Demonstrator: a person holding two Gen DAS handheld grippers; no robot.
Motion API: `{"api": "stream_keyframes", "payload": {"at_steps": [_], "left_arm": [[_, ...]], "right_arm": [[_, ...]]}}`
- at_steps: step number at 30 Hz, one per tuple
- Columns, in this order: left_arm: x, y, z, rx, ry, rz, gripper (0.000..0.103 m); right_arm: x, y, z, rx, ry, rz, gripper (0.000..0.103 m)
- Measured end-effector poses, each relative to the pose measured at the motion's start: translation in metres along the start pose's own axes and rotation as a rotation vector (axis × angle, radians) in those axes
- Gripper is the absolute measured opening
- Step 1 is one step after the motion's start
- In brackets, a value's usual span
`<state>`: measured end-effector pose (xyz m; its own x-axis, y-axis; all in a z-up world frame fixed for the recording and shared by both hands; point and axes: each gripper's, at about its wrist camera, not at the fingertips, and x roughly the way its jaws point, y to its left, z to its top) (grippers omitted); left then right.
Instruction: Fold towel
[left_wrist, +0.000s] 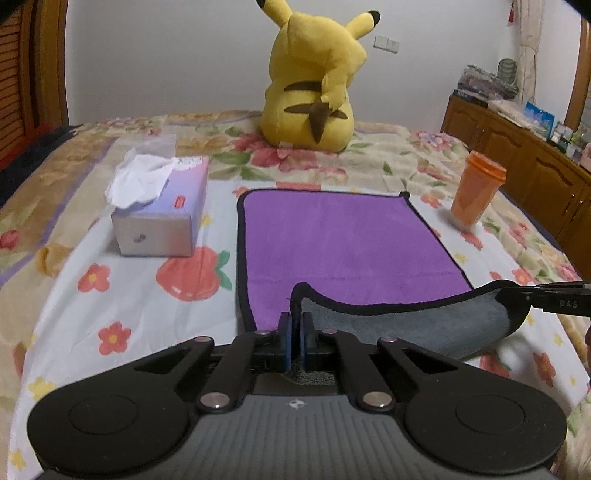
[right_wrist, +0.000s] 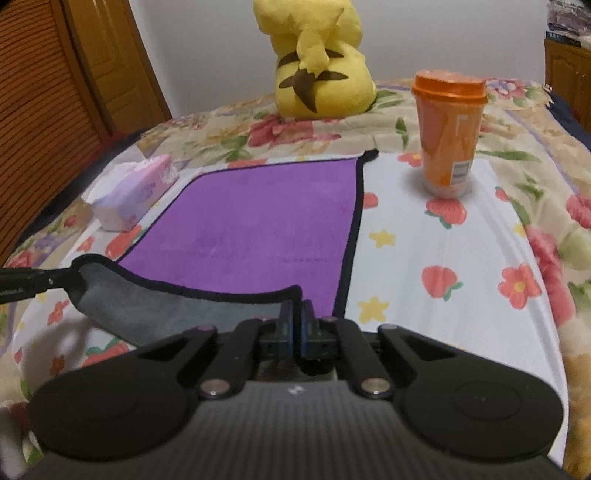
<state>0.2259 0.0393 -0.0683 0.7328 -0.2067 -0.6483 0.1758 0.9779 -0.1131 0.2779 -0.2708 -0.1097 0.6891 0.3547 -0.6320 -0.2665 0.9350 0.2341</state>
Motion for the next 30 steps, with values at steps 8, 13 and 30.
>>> {"api": "stream_keyframes", "payload": {"at_steps": [8, 13, 30], "left_arm": [[-0.013, -0.004, 0.012, 0.015, -0.064, -0.012, 0.006], [-0.008, -0.005, 0.020, 0.042, -0.079, -0.007, 0.006], [-0.005, -0.011, 0.044, 0.065, -0.118, -0.024, 0.006]], "right_arm": [[-0.007, 0.000, 0.010, -0.017, -0.057, 0.012, 0.005], [-0.007, -0.001, 0.016, -0.038, -0.081, 0.015, 0.005], [0.005, -0.013, 0.024, -0.064, -0.112, 0.018, 0.005]]}}
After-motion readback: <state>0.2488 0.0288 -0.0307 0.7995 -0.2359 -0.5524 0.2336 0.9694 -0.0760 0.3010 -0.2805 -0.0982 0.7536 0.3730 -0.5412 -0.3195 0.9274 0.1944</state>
